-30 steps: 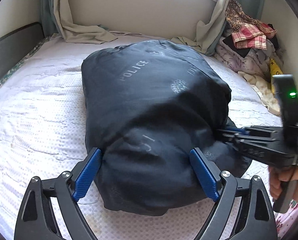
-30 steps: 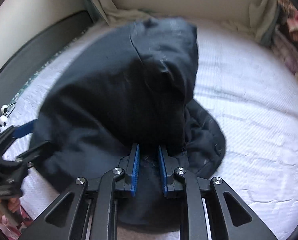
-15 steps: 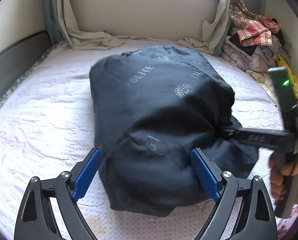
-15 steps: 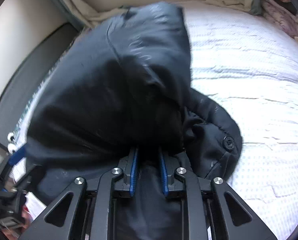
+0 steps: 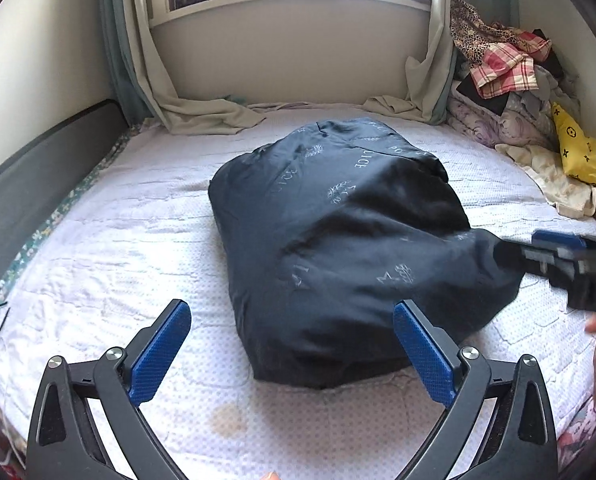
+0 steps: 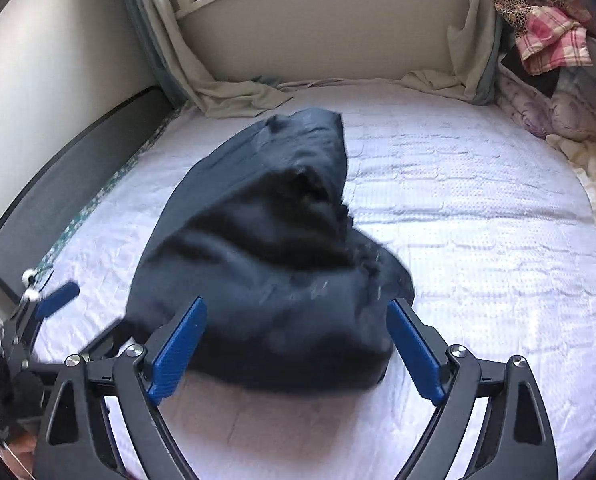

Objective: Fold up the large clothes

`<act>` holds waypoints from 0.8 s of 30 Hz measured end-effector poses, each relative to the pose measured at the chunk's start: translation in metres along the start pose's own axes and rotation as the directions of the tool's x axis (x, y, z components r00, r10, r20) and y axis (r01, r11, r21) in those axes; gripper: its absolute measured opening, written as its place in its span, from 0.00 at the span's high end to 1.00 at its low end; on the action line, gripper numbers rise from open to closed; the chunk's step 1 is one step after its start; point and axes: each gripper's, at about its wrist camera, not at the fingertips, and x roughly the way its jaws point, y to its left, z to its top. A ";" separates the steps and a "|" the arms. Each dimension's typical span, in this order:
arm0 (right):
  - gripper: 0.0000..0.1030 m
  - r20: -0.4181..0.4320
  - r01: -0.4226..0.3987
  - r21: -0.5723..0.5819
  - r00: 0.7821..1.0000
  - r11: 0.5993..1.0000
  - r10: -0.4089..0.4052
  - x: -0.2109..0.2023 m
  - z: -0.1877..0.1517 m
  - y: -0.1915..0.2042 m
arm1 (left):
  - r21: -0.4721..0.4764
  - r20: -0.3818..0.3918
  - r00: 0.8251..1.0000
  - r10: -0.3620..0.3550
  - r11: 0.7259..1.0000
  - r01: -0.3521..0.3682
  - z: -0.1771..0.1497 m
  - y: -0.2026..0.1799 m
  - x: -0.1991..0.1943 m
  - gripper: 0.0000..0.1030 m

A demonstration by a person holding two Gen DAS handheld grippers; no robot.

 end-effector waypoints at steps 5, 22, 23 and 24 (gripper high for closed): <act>0.09 0.026 0.044 -0.023 0.999 0.999 -0.044 -0.027 -0.029 0.024 | 0.013 -0.006 1.000 0.022 1.000 -0.022 -0.014 -0.005 -0.020 0.01; 0.08 0.012 0.166 -0.012 0.986 0.986 -0.165 -0.053 -0.078 0.033 | 0.022 -0.040 0.992 0.120 0.993 -0.119 -0.049 -0.019 -0.040 0.01; 0.08 0.013 0.169 -0.017 0.986 0.986 -0.168 -0.052 -0.078 0.034 | 0.015 -0.041 0.992 0.120 0.993 -0.120 -0.050 -0.018 -0.040 0.01; 0.08 0.013 0.170 -0.020 0.985 0.985 -0.170 -0.052 -0.079 0.034 | 0.011 -0.043 0.992 0.118 0.993 -0.118 -0.050 -0.017 -0.039 0.01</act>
